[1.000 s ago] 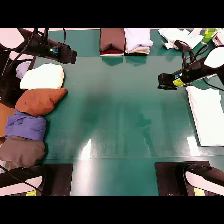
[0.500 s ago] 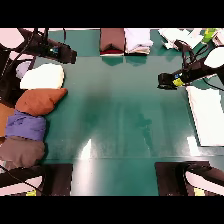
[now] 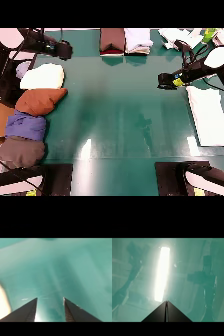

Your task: Fold the shirts.

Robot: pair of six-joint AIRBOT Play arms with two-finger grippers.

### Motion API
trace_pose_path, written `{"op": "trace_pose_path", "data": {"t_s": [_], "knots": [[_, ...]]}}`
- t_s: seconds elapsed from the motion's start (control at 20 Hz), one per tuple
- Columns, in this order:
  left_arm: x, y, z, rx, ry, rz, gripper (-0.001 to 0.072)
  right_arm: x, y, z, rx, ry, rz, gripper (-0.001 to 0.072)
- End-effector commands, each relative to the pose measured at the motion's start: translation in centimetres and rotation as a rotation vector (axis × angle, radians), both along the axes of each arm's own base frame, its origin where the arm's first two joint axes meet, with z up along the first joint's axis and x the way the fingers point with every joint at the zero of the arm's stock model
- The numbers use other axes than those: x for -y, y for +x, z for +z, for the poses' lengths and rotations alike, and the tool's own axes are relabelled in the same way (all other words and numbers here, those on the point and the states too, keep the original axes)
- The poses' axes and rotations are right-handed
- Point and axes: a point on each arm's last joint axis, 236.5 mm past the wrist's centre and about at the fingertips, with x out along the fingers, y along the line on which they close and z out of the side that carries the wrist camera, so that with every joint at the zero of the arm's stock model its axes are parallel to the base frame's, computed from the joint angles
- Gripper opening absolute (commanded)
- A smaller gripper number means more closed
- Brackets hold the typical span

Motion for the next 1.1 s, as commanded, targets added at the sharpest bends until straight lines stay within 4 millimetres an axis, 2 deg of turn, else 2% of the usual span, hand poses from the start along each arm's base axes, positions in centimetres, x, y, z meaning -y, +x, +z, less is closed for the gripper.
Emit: {"op": "trace_pose_path", "data": {"t_s": [0.0,0.1,0.25,0.4,0.5,0.6,0.65,0.7,0.75,0.8,0.85,0.9,0.95,1.0,1.05], "knots": [[-7.1,2.9,-3.9,-0.075,0.054,0.178,0.0494,0.0,0.0,0.0,0.001,0.001,0.0,0.0024],[-11.2,3.9,-9.2,-0.21,0.077,0.258,0.0504,0.0,0.0,0.0,0.001,0.001,0.0,0.0024],[-15.5,4.8,-17.4,-0.385,0.087,0.337,0.0504,-0.1,0.0,0.0,0.001,0.001,0.001,0.0024],[-17.1,6.1,-23.4,-0.459,0.072,0.367,0.0504,-0.1,0.0,0.0,0.001,0.001,0.002,0.0024],[-17.4,6.8,-26.2,-0.476,0.071,0.372,0.0504,-0.1,0.1,0.1,0.004,0.002,0.001,0.0024],[-17.4,7.1,-28.0,-0.491,0.073,0.372,0.0503,-0.1,0.1,0.1,0.004,0.002,0.0,0.0024],[-17.5,7.1,-28.4,-0.497,0.074,0.372,0.0502,-0.1,0.1,0.1,0.004,0.002,0.001,0.0024],[-17.5,7.1,-28.4,-0.497,0.074,0.372,0.0471,-0.1,0.1,0.1,0.004,0.002,0.001,0.0024],[-17.5,7.1,-28.1,-0.497,0.075,0.371,0.0308,-0.1,0.1,0.1,0.004,0.002,0.001,0.0024],[-17.5,7.0,-27.6,-0.504,0.078,0.369,0.0086,-0.1,0.1,0.1,0.005,0.002,0.001,0.0024],[-17.5,7.0,-26.9,-0.507,0.085,0.36,0.0021,-0.1,0.1,0.2,0.007,0.003,0.0,0.0024],[-17.5,7.1,-25.8,-0.508,0.087,0.357,0.0023,-0.1,0.1,0.3,0.012,0.004,0.0,0.0024],[-17.5,7.6,-23.8,-0.488,0.085,0.358,0.0022,-0.1,0.1,0.7,0.025,0.006,-0.001,0.0024],[-17.5,8.4,-20.9,-0.432,0.077,0.361,0.0022,-0.2,0.1,1.7,0.05,0.016,-0.001,0.0024],[-17.3,9.2,-16.7,-0.342,0.068,0.358,0.0022,-0.3,0.4,3.3,0.087,0.022,0.0,0.0024]]}}
